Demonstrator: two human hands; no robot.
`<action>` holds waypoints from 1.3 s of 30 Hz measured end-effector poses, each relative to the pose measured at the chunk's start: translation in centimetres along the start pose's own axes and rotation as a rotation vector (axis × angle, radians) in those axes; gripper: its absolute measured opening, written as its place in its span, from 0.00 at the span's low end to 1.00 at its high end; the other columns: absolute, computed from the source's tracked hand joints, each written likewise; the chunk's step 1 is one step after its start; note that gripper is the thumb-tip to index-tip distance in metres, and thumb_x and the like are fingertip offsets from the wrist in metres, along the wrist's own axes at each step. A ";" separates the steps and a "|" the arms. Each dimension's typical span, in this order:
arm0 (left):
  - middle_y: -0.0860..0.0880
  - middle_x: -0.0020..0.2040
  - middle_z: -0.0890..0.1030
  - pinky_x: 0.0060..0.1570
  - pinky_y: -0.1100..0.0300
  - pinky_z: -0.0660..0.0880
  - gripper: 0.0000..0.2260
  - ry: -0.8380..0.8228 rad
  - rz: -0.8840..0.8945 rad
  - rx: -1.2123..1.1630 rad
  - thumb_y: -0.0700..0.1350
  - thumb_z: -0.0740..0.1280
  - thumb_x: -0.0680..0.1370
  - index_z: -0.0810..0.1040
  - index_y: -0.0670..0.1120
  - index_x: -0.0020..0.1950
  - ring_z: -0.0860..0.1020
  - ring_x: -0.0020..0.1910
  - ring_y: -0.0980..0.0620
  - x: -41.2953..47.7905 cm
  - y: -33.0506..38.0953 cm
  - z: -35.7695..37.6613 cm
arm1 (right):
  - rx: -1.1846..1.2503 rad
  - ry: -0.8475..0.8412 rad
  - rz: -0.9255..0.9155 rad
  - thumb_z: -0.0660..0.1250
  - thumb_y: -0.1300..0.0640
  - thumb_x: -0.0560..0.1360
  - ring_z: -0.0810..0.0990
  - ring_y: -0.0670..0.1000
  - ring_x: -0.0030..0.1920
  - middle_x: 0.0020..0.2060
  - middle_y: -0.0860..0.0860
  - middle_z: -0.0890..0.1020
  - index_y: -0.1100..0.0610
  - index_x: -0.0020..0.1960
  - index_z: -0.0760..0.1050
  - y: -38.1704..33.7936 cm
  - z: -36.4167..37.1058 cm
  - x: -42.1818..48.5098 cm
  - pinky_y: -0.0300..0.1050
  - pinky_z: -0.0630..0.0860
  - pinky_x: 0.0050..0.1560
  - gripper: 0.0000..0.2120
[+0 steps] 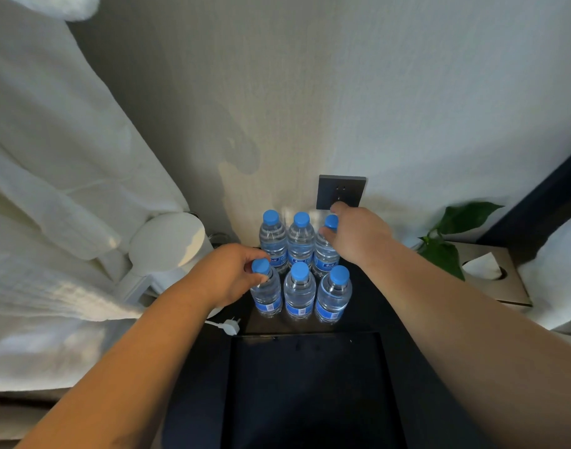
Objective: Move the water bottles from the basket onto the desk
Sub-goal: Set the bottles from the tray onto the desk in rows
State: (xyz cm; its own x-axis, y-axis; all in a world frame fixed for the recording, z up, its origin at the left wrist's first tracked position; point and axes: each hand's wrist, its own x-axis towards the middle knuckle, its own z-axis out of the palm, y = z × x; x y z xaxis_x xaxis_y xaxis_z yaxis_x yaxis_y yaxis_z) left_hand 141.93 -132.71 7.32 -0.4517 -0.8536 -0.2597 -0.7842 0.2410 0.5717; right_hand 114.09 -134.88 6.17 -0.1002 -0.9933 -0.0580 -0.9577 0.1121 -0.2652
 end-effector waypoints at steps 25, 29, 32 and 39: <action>0.59 0.46 0.85 0.52 0.54 0.80 0.11 0.063 0.003 -0.065 0.47 0.74 0.79 0.83 0.63 0.57 0.82 0.46 0.58 -0.2 -1.0 0.8 | 0.023 -0.026 -0.004 0.64 0.46 0.85 0.76 0.53 0.46 0.47 0.52 0.78 0.57 0.65 0.76 0.0 0.1 0.4 0.48 0.71 0.44 0.16; 0.58 0.48 0.86 0.56 0.50 0.80 0.12 0.060 -0.011 -0.071 0.47 0.73 0.79 0.83 0.60 0.59 0.82 0.49 0.56 -0.1 -1.0 1.0 | 0.027 -0.036 -0.006 0.64 0.46 0.84 0.76 0.53 0.46 0.46 0.51 0.76 0.56 0.65 0.76 0.0 0.1 0.4 0.47 0.71 0.44 0.16; 0.57 0.49 0.86 0.56 0.49 0.80 0.11 0.063 -0.017 -0.073 0.47 0.74 0.79 0.83 0.60 0.59 0.83 0.49 0.55 -0.1 -1.0 1.1 | 0.029 -0.042 -0.007 0.65 0.46 0.84 0.75 0.52 0.46 0.47 0.51 0.77 0.56 0.67 0.75 0.0 -0.2 0.4 0.47 0.70 0.44 0.17; 0.56 0.46 0.84 0.52 0.48 0.80 0.07 0.089 0.028 0.021 0.48 0.71 0.79 0.81 0.59 0.55 0.80 0.46 0.53 -0.4 -1.2 1.5 | 0.023 0.022 0.014 0.64 0.43 0.83 0.81 0.58 0.52 0.56 0.55 0.82 0.54 0.77 0.66 -0.6 0.1 -1.4 0.49 0.72 0.43 0.27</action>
State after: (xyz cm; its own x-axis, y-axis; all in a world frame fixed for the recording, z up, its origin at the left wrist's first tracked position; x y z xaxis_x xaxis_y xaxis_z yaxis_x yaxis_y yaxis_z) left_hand 142.41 -131.96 5.63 -0.4347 -0.8837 -0.1734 -0.7809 0.2739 0.5614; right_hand 114.81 -133.53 6.31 -0.1202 -0.9919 -0.0406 -0.9497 0.1268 -0.2863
